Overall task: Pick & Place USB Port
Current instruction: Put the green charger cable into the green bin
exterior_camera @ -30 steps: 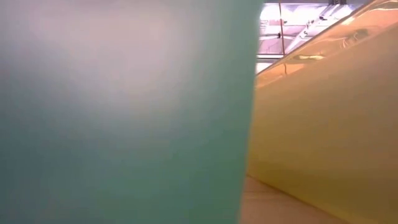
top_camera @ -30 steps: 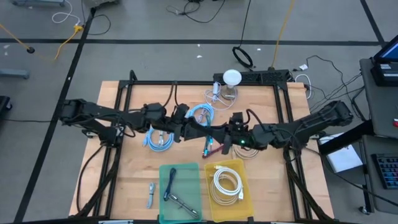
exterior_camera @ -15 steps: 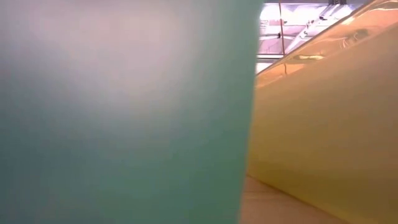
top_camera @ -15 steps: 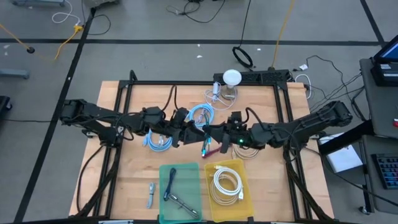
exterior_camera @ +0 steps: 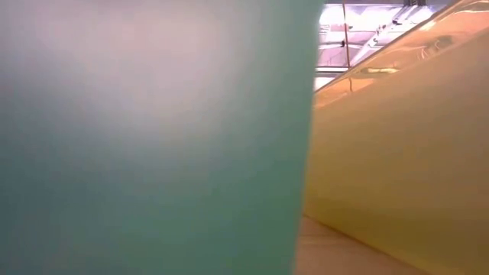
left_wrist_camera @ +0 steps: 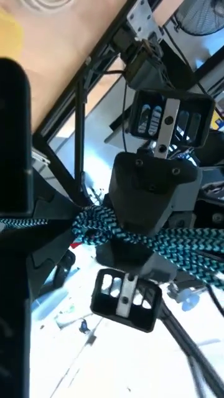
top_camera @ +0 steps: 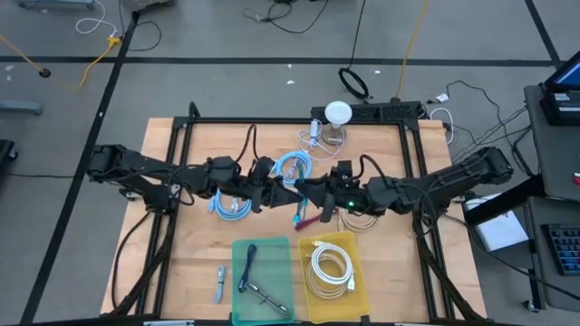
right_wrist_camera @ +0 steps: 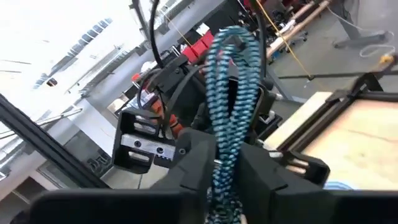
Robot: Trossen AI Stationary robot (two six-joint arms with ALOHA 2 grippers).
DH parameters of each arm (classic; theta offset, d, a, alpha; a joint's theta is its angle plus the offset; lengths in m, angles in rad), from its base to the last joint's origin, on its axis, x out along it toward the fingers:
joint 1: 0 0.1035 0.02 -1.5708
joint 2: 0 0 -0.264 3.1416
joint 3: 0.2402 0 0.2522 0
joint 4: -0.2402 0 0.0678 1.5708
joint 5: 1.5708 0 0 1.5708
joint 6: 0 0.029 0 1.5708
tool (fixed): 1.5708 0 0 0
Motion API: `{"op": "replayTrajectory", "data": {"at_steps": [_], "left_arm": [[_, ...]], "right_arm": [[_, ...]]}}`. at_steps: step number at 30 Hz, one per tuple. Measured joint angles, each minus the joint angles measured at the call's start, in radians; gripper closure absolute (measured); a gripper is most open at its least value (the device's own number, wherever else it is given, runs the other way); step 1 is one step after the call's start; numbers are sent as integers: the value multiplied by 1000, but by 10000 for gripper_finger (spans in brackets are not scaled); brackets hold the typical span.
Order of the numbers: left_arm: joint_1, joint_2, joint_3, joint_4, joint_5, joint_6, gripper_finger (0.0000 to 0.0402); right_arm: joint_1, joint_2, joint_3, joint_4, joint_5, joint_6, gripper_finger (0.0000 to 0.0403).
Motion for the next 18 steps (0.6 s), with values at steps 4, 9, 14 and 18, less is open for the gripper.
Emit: {"op": "replayTrajectory", "data": {"at_steps": [4,9,14,18], "left_arm": [[-52,0,0,2,-59,-50,397],[-174,0,0,-16,-248,-137,398],[-378,0,0,-183,-585,-363,399],[-573,22,0,-334,-947,-647,400]], "right_arm": [[1,-33,0,6,-53,-10,266],[7,-94,0,-38,-138,-16,191],[49,-190,0,-197,-188,-60,147],[108,-259,0,-330,-185,-94,137]]}}
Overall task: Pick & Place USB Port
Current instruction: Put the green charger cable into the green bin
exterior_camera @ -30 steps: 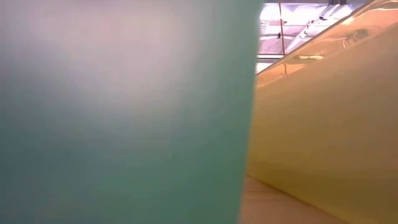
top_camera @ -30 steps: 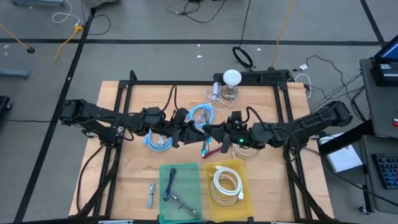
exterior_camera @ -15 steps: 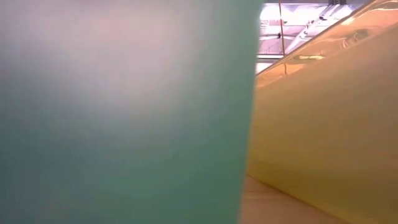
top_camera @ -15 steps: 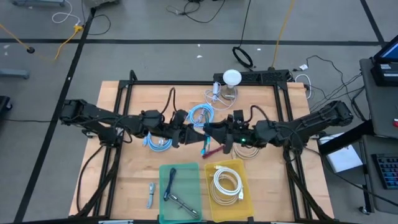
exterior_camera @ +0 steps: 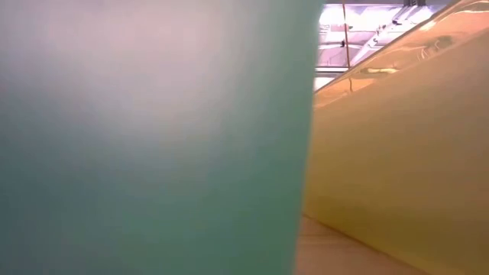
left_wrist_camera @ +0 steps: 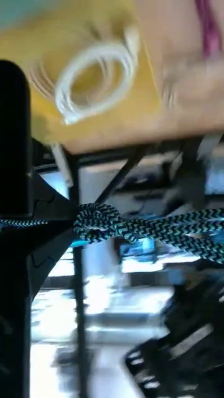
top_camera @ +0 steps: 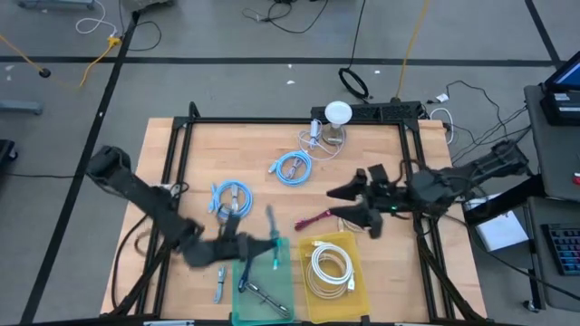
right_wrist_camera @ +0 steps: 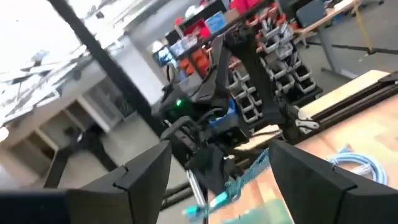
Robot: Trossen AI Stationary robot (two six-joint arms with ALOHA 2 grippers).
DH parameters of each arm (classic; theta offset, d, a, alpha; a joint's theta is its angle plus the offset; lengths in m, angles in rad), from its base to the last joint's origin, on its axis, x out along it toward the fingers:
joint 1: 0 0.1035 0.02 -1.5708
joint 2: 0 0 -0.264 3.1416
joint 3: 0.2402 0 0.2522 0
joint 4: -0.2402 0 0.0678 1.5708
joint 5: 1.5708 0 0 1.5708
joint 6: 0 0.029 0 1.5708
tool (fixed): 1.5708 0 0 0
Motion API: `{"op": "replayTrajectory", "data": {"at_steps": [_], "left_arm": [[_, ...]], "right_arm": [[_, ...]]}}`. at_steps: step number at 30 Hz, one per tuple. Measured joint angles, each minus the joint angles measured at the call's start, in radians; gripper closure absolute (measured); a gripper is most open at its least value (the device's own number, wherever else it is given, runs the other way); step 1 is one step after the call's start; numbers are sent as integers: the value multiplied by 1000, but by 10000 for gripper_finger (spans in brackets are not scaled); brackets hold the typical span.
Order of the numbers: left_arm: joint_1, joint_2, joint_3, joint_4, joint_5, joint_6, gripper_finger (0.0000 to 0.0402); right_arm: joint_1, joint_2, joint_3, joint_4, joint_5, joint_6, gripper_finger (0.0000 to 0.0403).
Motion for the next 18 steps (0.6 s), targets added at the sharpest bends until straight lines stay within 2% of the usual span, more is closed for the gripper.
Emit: {"op": "replayTrajectory", "data": {"at_steps": [3,4,6,8,11,18], "left_arm": [[-96,48,31,-136,-193,-189,400],[-106,69,60,-192,-210,-247,400],[-102,126,140,-327,-180,-343,400],[-74,197,229,-500,-73,-406,400],[-17,306,368,-722,151,-453,400],[56,453,568,-1002,460,-573,400]], "right_arm": [[45,-40,0,-45,2,-37,138],[59,-49,0,-56,3,-48,140],[84,-60,0,-79,1,-67,143],[106,-67,0,-92,2,-81,144],[136,-76,0,-121,1,-79,143],[209,-85,0,-151,0,-62,148]]}}
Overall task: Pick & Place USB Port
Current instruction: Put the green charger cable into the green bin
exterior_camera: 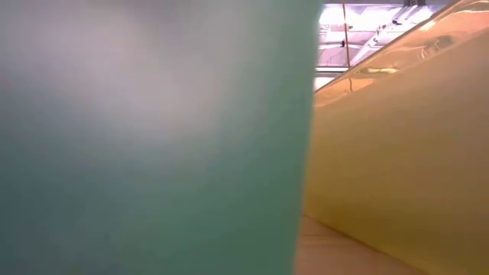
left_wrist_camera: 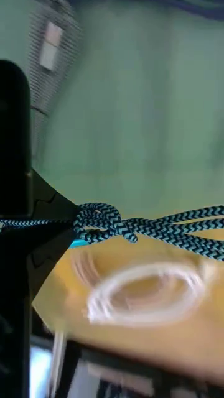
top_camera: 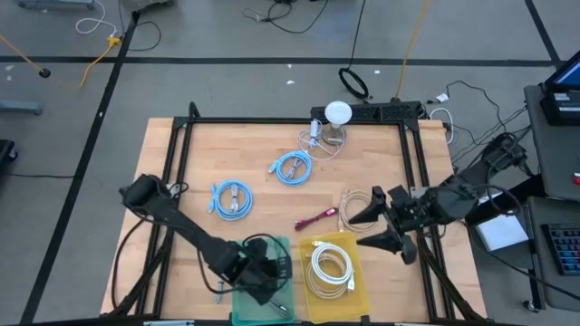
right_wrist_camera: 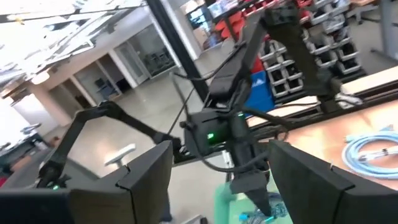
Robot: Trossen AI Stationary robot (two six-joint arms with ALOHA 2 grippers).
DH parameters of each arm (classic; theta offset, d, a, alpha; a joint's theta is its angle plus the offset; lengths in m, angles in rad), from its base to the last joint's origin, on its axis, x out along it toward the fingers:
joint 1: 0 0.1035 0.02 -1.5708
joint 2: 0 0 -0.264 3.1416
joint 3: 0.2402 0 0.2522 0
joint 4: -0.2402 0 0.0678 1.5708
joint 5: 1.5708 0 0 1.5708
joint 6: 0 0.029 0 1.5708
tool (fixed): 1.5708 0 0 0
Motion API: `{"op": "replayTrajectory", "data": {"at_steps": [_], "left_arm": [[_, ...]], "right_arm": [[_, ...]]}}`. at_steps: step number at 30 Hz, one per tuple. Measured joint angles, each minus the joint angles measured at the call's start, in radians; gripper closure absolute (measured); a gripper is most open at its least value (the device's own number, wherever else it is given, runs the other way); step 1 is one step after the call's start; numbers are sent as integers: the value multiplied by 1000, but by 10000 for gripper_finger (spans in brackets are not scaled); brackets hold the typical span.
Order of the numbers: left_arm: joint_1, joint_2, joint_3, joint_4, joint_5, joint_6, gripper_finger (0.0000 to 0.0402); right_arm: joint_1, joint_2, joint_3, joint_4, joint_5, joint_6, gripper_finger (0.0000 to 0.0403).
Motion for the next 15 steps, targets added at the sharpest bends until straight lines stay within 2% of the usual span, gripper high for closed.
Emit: {"op": "replayTrajectory", "data": {"at_steps": [2,6,11,15], "left_arm": [[4,18,29,-44,82,-34,400],[0,39,49,-65,153,-77,400],[2,35,51,-111,160,-102,395],[17,36,51,-99,159,-55,369]], "right_arm": [[21,0,0,-3,0,0,149],[54,0,0,-11,24,-8,149],[77,0,0,-25,55,-19,149],[78,0,0,-32,56,-19,149]]}}
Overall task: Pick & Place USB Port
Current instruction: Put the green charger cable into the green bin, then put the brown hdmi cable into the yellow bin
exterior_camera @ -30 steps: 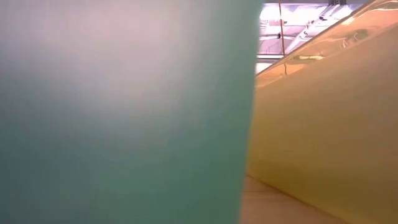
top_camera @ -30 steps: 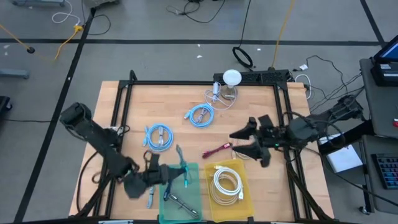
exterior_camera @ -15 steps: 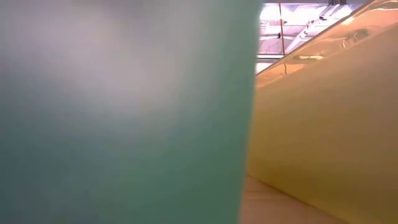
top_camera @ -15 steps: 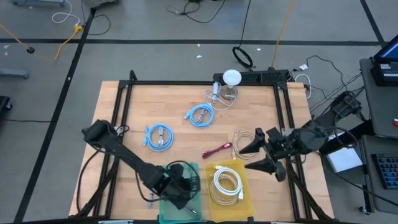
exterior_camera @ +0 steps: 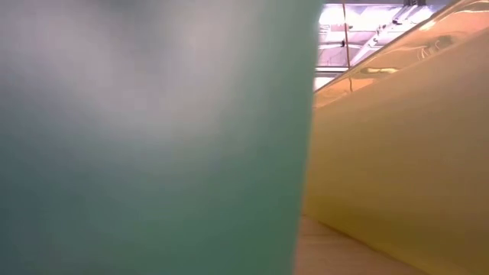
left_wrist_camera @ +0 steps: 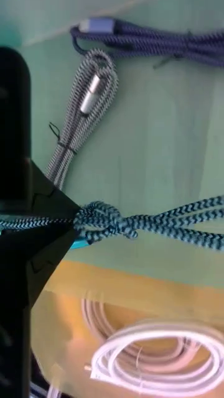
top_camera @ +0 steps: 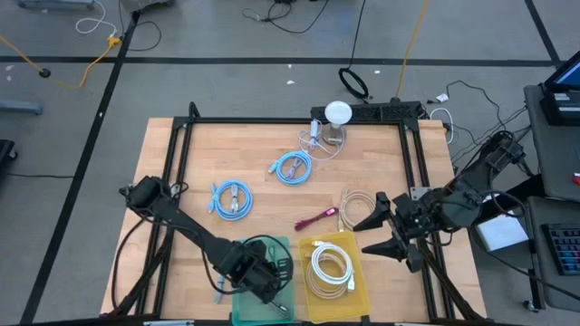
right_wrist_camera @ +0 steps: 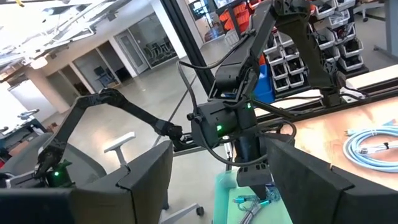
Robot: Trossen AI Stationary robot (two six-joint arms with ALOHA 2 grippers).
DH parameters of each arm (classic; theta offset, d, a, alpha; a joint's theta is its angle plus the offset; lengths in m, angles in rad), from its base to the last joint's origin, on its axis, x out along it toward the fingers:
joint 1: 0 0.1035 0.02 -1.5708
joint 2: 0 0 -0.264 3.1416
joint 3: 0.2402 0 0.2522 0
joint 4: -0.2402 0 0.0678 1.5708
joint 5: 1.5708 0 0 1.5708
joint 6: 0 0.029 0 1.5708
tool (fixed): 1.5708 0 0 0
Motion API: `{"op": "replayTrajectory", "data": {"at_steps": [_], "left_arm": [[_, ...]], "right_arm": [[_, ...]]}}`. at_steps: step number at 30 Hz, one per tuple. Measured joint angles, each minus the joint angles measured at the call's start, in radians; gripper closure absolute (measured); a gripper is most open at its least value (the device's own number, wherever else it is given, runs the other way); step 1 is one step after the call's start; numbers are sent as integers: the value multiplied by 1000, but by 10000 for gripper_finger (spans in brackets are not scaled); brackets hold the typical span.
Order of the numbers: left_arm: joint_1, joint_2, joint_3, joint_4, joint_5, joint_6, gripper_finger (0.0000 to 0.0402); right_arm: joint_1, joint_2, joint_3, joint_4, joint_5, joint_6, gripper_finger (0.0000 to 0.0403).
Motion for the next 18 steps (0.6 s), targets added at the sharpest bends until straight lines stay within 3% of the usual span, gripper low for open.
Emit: {"op": "replayTrajectory", "data": {"at_steps": [10,18], "left_arm": [[31,0,0,17,-19,99,298],[38,-78,0,28,-200,252,283]], "right_arm": [[0,0,0,0,0,5,149],[0,0,0,-45,-1,30,149]]}}
